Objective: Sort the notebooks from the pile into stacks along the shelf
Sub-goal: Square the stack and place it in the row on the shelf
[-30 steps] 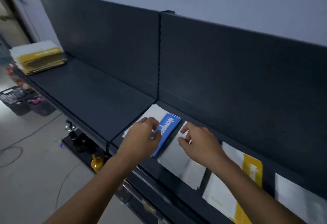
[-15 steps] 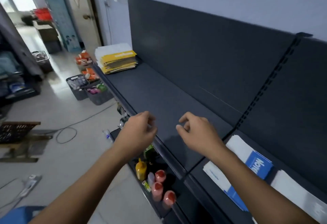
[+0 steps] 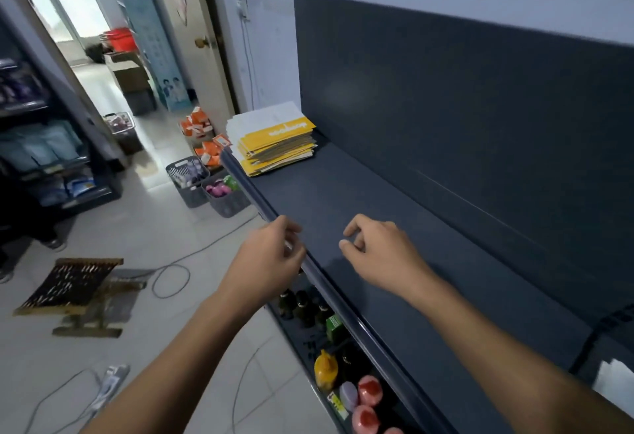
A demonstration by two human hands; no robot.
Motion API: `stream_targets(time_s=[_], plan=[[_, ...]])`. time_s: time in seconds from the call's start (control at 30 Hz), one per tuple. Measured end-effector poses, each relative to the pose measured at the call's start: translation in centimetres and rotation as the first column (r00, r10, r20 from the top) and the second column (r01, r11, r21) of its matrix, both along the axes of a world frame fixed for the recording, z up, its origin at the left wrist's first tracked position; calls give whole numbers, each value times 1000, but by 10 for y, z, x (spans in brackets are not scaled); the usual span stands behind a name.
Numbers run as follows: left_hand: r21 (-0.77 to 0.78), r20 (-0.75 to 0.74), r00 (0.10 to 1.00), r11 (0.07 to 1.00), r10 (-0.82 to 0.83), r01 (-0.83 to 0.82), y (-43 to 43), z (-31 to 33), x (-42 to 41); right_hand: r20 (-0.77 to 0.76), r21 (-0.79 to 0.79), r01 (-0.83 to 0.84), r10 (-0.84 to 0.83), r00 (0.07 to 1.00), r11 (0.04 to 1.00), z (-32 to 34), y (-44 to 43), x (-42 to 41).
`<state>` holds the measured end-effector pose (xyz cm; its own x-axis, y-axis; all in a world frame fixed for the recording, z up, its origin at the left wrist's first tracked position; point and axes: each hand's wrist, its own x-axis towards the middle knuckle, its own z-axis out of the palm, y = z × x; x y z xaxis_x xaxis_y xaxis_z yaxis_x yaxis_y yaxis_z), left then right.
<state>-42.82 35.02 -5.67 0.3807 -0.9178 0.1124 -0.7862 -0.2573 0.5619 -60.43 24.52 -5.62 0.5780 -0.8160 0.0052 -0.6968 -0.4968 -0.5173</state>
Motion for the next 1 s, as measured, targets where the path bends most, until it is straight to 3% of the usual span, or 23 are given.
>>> stream_targets(time_s=[0.47, 0.73, 1.0], plan=[[-4, -12, 1000, 1000, 11, -11, -54, -10, 183, -85, -23, -13, 11, 996, 1000, 0, -65, 184], [-5, -24, 992, 992, -123, 123, -91, -24, 285, -104, -7, 123, -123, 987, 992, -4, -78, 277], [-10, 10, 950, 949, -314, 314, -162, -9, 340, -102, -12, 320, -319, 942, 947, -3, -121, 315]])
